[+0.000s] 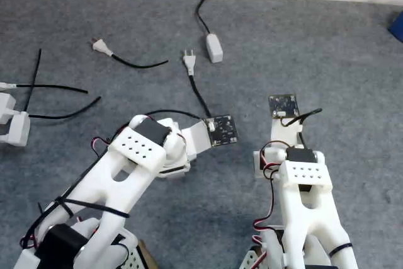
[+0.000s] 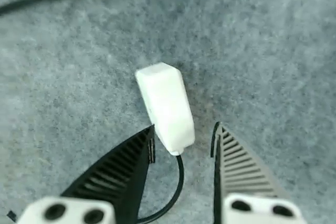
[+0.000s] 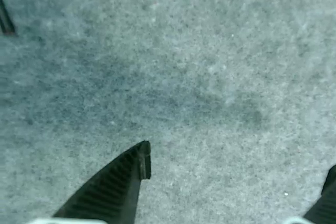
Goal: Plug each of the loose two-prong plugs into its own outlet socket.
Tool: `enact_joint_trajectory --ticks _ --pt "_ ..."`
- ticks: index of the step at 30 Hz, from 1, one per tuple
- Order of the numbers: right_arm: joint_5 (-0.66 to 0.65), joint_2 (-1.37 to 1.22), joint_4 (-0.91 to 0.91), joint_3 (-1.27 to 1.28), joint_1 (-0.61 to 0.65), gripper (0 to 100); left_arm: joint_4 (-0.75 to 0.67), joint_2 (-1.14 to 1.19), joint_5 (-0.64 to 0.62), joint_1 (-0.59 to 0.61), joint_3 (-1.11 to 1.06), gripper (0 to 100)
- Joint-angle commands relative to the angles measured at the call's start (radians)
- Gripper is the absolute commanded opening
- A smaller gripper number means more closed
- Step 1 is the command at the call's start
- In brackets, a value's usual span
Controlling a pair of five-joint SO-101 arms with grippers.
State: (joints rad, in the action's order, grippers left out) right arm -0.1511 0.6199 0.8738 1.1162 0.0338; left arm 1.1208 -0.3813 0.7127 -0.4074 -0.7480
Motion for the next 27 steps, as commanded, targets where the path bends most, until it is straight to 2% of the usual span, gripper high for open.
enact_joint_trajectory --ticks 1,9,20,27 --pt "-0.025 0.010 -0.025 -0.002 0.007 47.5 -0.060 0.064 -0.003 0.019 0.012 19" --pt "-0.025 0.010 -0.025 -0.002 0.007 47.5 -0.100 0.323 0.086 0.137 0.174 19" --pt "-0.025 0.008 -0.025 -0.001 0.007 47.5 0.008 0.447 0.201 0.283 0.409 19" --pt "-0.025 0.008 -0.025 -0.001 0.007 47.5 0.005 0.522 0.236 0.346 0.486 19"
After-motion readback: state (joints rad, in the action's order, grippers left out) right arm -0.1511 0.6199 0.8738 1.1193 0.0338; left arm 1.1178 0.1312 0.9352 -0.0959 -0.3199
